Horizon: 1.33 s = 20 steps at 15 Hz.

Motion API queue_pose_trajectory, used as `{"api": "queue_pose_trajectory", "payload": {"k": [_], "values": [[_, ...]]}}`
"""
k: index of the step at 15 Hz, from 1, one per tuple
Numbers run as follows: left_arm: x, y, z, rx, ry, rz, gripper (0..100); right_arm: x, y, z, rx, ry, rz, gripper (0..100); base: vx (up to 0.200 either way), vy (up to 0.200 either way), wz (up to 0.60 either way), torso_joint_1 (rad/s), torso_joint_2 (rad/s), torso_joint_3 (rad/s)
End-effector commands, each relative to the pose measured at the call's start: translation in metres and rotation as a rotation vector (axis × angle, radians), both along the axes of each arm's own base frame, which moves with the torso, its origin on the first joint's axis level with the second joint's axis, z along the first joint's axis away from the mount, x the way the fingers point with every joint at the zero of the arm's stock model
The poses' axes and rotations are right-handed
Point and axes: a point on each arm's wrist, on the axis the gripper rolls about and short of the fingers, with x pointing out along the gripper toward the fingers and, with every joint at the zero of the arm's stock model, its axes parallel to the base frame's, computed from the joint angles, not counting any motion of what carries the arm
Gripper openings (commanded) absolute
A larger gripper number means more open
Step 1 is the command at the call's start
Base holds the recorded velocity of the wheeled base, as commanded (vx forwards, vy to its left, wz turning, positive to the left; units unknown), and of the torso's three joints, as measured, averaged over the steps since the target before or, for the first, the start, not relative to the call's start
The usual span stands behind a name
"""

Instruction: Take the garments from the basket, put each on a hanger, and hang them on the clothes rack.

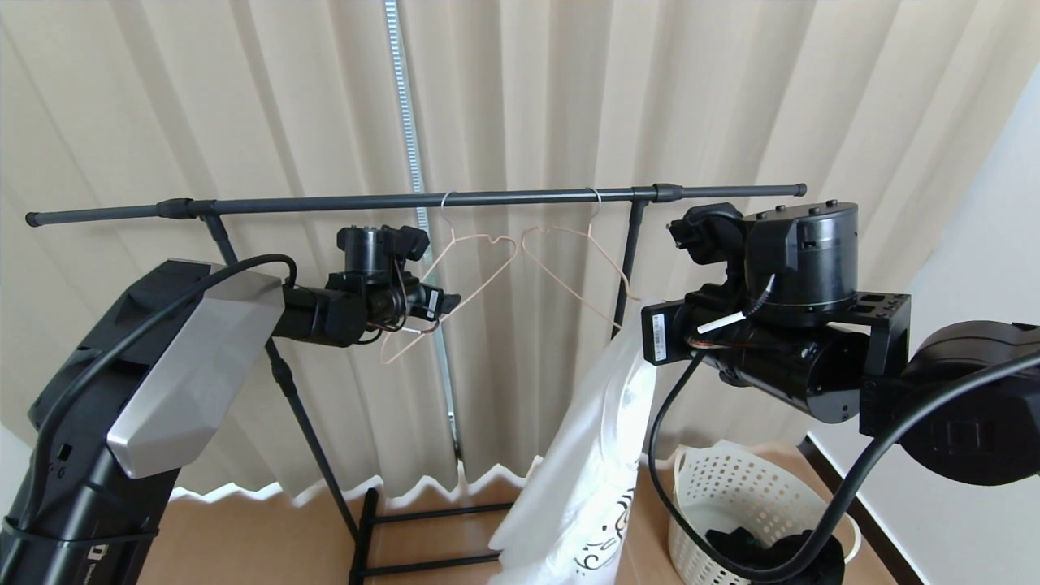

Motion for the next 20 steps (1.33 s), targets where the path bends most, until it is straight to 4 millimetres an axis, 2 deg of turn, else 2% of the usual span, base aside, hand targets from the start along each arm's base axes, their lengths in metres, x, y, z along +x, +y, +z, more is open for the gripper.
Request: {"api": "queue_pose_trajectory", "payload": {"k": [1,7,11,14,18,20], "values": [[0.003,0.001,-0.007,0.002,0.008,0.003,0,0.001,0.001,-0.003,-0.005,0.006,0.000,0,0.000,0.000,0.00,0.000,0.00,0.000],[0.002,0.001,0.000,-0.004,-0.006,0.002,0,0.002,0.001,-0.003,-0.003,0.006,-0.001,0,0.000,0.000,0.00,0.000,0.00,0.000],[-0.004,0.001,0.022,-0.035,-0.037,0.011,0,0.000,0.000,-0.001,-0.001,0.003,-0.001,0,0.000,0.000,0.00,0.000,0.00,0.000],[-0.017,0.002,0.041,-0.051,-0.049,0.012,0,-0.002,-0.001,0.002,0.005,-0.004,-0.001,0,0.000,0.000,0.00,0.000,0.00,0.000],[-0.030,0.003,0.040,-0.047,-0.038,0.007,0,-0.003,-0.002,0.003,0.006,-0.007,-0.002,0,0.000,0.000,0.00,0.000,0.00,0.000],[-0.047,0.007,0.046,-0.049,-0.048,0.007,0,-0.005,-0.004,0.004,0.007,-0.008,-0.001,0,0.000,0.000,0.00,0.000,0.00,0.000]]}}
